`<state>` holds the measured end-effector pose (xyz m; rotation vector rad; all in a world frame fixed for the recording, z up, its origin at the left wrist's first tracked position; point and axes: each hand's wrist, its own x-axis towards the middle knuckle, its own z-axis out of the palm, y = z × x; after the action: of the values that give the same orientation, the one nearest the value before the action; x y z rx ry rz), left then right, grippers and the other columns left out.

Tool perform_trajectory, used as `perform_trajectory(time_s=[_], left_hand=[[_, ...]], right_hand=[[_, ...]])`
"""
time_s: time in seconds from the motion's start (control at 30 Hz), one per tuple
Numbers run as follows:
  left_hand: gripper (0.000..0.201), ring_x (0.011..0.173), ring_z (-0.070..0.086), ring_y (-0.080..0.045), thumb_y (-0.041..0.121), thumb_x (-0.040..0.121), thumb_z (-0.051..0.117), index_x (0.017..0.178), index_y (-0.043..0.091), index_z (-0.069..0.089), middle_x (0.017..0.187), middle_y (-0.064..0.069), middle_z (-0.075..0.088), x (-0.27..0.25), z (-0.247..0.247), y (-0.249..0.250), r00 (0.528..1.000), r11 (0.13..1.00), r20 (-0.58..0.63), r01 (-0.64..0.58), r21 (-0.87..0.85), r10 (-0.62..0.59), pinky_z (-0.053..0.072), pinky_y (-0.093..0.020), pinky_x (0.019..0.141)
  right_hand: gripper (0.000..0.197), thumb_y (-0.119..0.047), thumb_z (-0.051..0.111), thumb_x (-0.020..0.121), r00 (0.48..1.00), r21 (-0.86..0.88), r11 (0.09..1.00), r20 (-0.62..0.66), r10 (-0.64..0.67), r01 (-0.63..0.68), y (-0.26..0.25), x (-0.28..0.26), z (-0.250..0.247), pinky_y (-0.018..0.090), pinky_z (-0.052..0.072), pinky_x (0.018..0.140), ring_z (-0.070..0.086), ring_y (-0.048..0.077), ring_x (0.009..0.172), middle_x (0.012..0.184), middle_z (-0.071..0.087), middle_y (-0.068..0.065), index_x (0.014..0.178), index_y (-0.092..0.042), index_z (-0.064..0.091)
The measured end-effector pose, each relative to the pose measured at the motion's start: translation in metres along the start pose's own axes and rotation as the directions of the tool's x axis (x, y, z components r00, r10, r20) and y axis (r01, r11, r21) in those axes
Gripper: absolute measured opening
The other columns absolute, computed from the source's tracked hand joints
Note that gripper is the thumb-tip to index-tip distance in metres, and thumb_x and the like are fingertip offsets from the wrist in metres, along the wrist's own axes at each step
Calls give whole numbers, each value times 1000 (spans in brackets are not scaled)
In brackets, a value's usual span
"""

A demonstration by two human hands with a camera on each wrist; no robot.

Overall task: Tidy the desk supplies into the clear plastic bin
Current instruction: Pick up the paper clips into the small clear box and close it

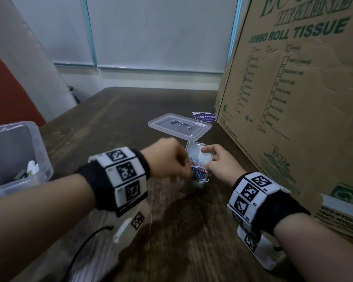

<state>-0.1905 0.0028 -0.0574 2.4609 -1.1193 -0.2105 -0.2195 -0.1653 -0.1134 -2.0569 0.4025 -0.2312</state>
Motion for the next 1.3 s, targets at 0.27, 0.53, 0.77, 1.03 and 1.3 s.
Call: perform_trajectory(time_s=[0.27, 0.53, 0.77, 1.03, 1.3], left_hand=[[21, 62, 52, 2, 33, 73, 77, 89, 20, 73, 68, 14, 58, 17, 8, 9, 997, 999, -61, -50, -7, 49, 41, -9, 63], [15, 79, 60, -10, 29, 80, 66, 88, 19, 74, 87, 1, 71, 18, 23, 8, 993, 999, -116, -21, 47, 27, 54, -28, 79], [23, 76, 52, -8, 34, 84, 64, 94, 14, 71, 81, 4, 62, 26, 12, 9, 984, 999, -179, 31, 36, -24, 37, -14, 56], [36, 80, 50, -12, 8, 93, 40, 110, 23, 68, 87, 1, 56, 21, 15, -8, 955, 950, -135, 233, -207, -264, 41, -20, 75], [35, 64, 52, -5, 6, 91, 43, 102, 23, 72, 81, 5, 64, 22, 26, -15, 956, 911, -100, 227, -344, -276, 44, -17, 63]], right_hand=[[40, 3, 54, 79, 1000, 39, 999, -5, -10, 10, 3, 2, 0, 29, 45, 66, 55, 24, 90, 122, 60, 13, 103, -28, 48], [42, 6, 52, 79, 1000, 48, 999, -2, -7, 7, 4, 4, 0, 25, 43, 61, 55, 22, 83, 118, 60, 14, 106, -26, 49], [35, 1, 54, 82, 1000, 36, 999, 20, -21, 20, 3, 3, 1, 28, 42, 61, 54, 18, 66, 95, 62, 15, 100, -29, 51], [39, 7, 53, 81, 999, 24, 999, 27, -46, 45, 1, 1, 0, 23, 40, 57, 53, 14, 63, 105, 63, 21, 104, -24, 50], [41, 9, 52, 78, 999, 8, 999, 13, -49, 49, 3, 4, 2, 27, 41, 58, 53, 19, 63, 91, 60, 18, 89, -31, 51]])
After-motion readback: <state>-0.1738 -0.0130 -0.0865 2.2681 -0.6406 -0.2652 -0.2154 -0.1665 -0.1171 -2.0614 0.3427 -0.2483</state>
